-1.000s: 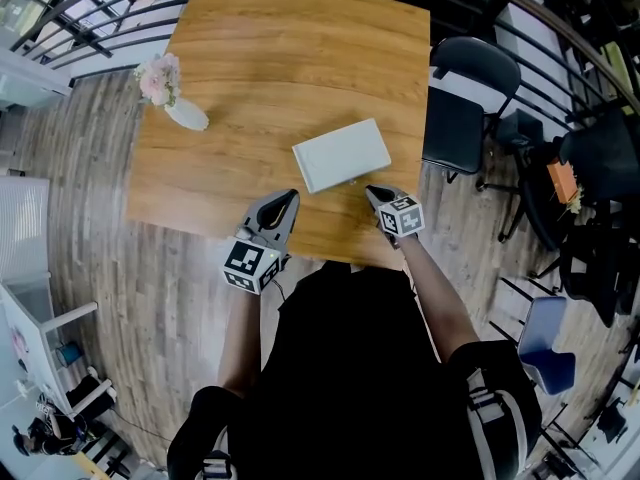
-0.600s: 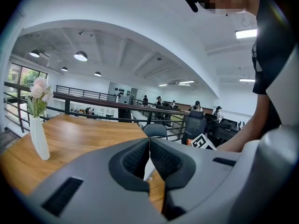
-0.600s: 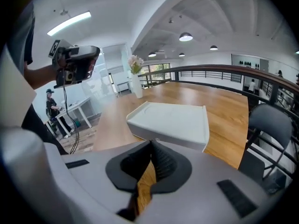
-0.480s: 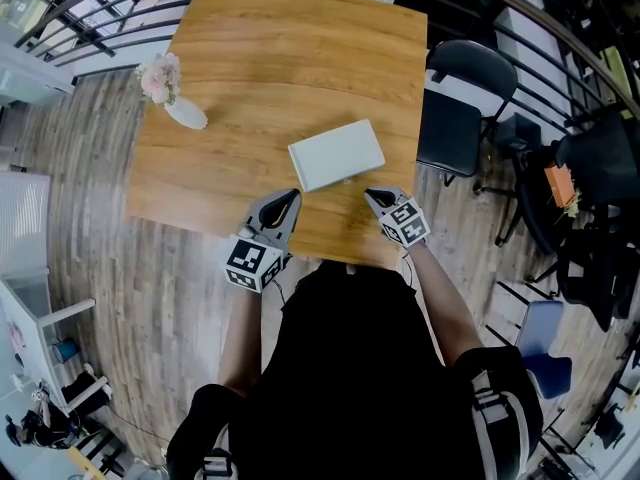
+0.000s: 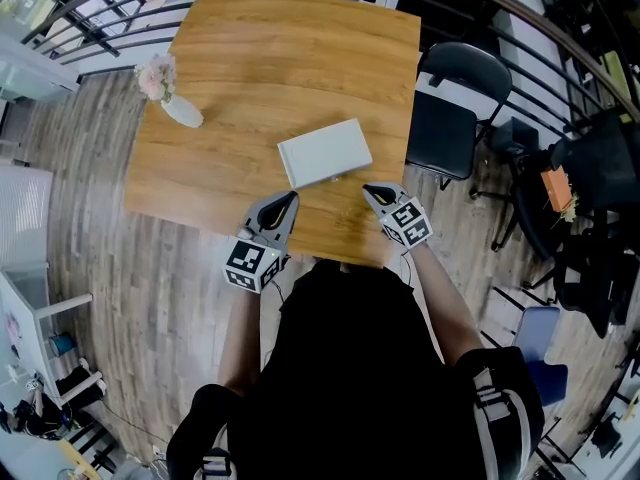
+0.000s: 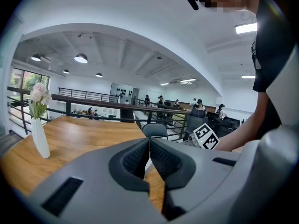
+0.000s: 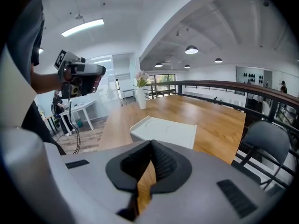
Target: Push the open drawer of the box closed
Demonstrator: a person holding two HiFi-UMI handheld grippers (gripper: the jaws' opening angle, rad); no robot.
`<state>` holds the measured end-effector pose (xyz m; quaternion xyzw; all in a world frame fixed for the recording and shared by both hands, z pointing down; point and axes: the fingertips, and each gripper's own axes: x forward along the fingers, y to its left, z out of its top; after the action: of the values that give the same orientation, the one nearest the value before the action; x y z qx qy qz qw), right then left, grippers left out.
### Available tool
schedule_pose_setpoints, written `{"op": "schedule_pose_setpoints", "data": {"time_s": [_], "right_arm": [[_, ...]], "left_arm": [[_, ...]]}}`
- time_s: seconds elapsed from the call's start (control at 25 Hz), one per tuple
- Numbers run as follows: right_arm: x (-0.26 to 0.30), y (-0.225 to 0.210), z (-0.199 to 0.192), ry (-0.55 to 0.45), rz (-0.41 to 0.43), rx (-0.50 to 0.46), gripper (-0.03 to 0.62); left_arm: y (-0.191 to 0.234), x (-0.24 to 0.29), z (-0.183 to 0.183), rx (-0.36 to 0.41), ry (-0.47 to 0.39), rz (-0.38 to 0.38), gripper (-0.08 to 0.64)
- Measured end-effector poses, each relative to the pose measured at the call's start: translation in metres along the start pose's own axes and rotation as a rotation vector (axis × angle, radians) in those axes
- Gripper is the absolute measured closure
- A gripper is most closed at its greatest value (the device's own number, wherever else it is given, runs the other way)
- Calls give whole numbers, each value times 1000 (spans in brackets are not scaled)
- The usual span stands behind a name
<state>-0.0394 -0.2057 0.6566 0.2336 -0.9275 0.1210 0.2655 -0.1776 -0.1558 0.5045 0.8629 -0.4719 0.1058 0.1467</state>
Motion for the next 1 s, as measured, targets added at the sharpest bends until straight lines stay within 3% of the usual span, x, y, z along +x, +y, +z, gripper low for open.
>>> {"op": "schedule_pose_setpoints", "data": {"time_s": [0.4,1.0], "right_arm": [[-62,-21,7,-66,-27,-44,577],[-84,-26,50,-164,20,-129,578]], "left_arm": [[-38,1,0,3,8,64,536],[-67,8,-2,-39,-8,115,537]]}}
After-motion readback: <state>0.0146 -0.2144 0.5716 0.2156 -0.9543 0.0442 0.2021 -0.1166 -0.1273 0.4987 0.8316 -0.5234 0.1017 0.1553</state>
